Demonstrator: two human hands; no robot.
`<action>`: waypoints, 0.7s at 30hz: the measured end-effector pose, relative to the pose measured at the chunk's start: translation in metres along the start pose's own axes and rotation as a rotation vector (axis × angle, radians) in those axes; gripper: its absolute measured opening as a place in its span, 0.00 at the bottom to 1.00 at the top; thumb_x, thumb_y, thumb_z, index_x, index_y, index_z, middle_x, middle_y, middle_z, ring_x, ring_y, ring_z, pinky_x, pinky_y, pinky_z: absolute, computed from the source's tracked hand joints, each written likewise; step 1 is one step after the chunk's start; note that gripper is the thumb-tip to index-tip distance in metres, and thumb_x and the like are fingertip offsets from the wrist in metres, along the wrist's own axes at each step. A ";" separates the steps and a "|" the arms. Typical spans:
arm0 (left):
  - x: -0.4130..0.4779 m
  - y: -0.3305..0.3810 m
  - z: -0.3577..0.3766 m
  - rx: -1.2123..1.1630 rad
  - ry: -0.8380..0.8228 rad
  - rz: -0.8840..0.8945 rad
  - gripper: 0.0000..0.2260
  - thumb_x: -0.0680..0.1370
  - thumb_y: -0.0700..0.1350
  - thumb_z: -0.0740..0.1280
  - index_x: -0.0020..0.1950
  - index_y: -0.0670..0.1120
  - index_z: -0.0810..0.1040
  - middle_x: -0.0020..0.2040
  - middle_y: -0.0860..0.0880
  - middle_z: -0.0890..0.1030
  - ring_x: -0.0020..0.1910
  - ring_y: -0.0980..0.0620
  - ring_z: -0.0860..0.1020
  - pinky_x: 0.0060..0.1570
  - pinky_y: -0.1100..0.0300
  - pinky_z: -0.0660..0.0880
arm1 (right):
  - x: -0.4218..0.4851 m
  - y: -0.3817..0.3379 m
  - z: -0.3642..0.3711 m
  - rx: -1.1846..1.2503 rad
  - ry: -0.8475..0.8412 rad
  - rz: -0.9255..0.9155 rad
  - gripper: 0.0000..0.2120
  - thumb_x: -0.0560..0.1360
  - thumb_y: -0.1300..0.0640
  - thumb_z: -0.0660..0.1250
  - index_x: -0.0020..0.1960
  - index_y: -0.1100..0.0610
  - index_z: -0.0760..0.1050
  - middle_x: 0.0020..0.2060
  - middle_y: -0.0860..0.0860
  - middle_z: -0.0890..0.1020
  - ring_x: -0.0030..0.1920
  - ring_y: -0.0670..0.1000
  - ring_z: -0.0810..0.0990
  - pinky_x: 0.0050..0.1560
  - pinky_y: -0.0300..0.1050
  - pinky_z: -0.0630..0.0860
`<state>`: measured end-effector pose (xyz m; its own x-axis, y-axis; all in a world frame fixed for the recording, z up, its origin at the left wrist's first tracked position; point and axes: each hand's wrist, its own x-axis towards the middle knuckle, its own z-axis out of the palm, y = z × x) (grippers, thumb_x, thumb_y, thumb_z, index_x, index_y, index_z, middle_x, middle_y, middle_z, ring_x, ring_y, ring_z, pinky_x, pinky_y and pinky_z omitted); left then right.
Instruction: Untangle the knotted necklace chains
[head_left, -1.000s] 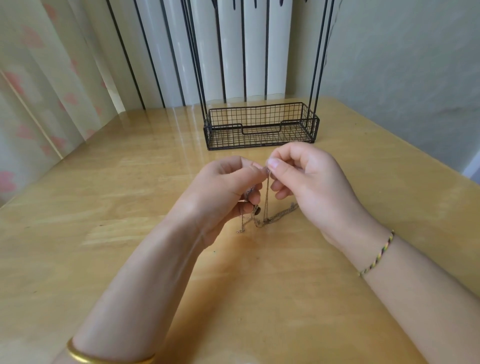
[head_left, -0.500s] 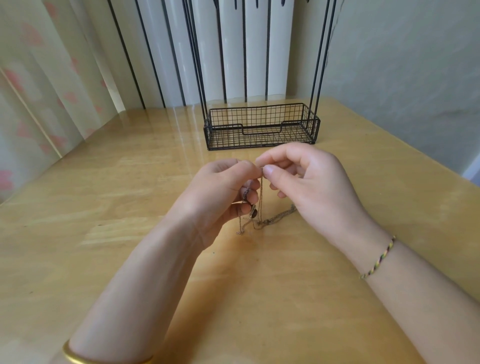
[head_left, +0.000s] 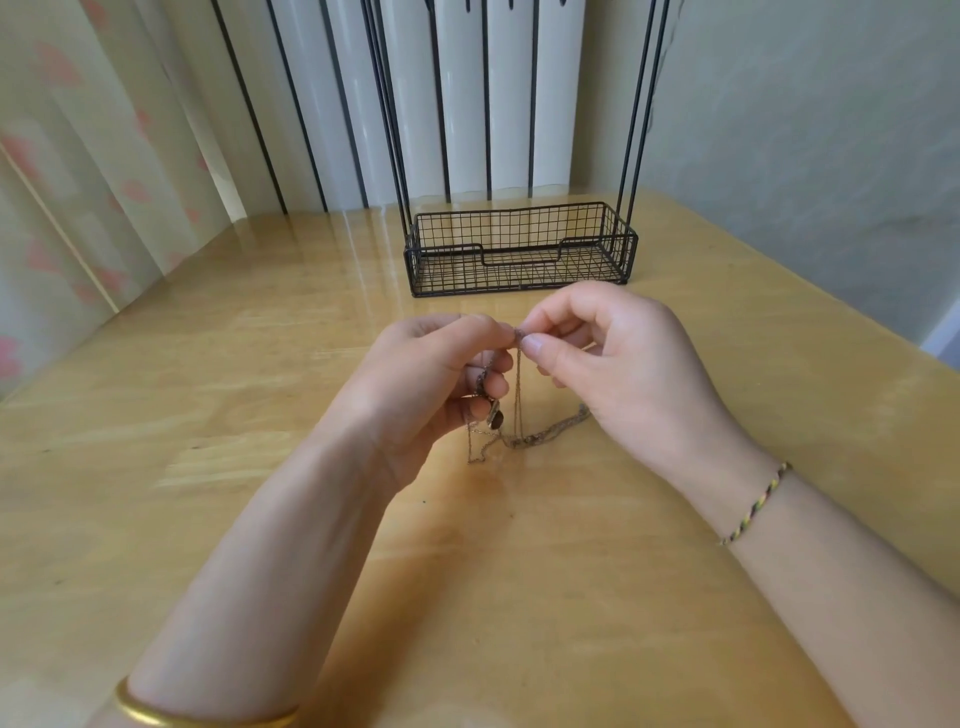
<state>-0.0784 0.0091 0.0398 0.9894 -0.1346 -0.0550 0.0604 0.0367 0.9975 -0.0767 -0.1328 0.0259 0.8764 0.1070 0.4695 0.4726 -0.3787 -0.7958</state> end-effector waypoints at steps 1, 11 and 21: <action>0.000 0.000 0.000 -0.001 0.000 0.001 0.08 0.75 0.38 0.65 0.36 0.44 0.78 0.29 0.51 0.75 0.26 0.56 0.71 0.29 0.64 0.68 | 0.000 0.000 0.000 -0.002 0.000 -0.006 0.08 0.73 0.64 0.69 0.40 0.51 0.77 0.34 0.43 0.78 0.34 0.39 0.74 0.38 0.32 0.72; 0.001 -0.002 -0.001 0.036 0.008 0.007 0.05 0.75 0.38 0.66 0.38 0.44 0.76 0.29 0.51 0.75 0.26 0.56 0.72 0.26 0.66 0.68 | -0.001 -0.001 0.001 -0.107 0.036 -0.094 0.07 0.72 0.64 0.68 0.39 0.53 0.77 0.37 0.46 0.79 0.38 0.42 0.75 0.39 0.30 0.70; -0.001 -0.002 0.000 0.079 -0.053 0.005 0.07 0.75 0.38 0.67 0.38 0.46 0.76 0.30 0.52 0.73 0.27 0.56 0.70 0.28 0.64 0.68 | -0.001 0.000 0.003 0.050 0.034 -0.048 0.08 0.75 0.65 0.63 0.41 0.55 0.73 0.35 0.46 0.76 0.39 0.52 0.77 0.40 0.46 0.76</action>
<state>-0.0794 0.0091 0.0380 0.9811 -0.1869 -0.0498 0.0429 -0.0404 0.9983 -0.0775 -0.1304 0.0247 0.8494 0.0924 0.5196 0.5188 -0.3274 -0.7897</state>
